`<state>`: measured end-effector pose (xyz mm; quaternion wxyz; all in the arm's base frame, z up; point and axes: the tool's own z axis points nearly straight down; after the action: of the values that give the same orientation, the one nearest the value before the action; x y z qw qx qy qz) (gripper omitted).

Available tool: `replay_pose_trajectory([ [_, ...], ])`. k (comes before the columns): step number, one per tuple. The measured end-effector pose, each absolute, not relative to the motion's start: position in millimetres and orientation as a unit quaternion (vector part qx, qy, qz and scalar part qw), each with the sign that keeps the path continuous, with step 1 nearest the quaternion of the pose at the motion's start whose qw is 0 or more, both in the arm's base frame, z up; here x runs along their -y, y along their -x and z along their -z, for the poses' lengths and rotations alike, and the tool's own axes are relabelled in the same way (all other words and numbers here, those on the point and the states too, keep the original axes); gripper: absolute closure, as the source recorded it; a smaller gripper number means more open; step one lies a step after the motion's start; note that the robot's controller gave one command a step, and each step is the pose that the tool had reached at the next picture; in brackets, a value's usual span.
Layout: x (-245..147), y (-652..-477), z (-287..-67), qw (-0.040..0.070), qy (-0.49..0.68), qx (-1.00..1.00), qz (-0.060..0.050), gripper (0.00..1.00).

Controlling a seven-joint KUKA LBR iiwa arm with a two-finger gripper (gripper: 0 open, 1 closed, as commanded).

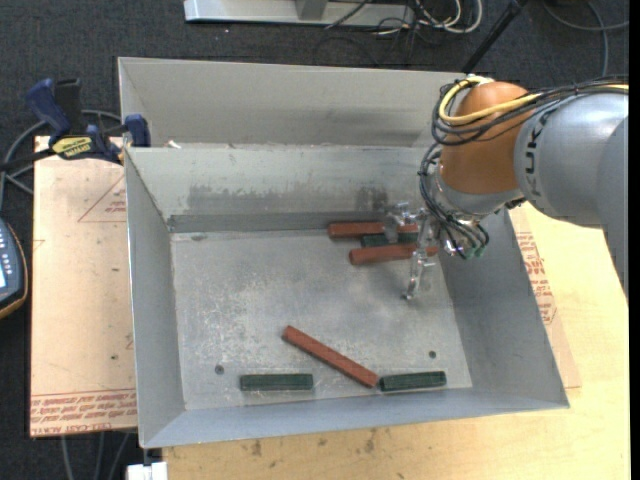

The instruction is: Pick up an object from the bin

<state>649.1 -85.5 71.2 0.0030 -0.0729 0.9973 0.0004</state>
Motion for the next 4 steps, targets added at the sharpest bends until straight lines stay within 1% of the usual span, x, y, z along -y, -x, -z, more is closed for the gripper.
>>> replay_pose_trajectory([
  [1, 86, -651.6, -76, 0.006, 0.073, -0.997, 0.0, 1.0],
  [2, 95, -634.9, -225, 0.006, 0.221, -0.975, 0.002, 1.0],
  [3, 95, -633.7, -221, 0.002, 0.221, -0.975, 0.0, 0.0],
  [4, 37, -655.0, -184, 0.001, 0.242, -0.97, -0.002, 0.0],
])
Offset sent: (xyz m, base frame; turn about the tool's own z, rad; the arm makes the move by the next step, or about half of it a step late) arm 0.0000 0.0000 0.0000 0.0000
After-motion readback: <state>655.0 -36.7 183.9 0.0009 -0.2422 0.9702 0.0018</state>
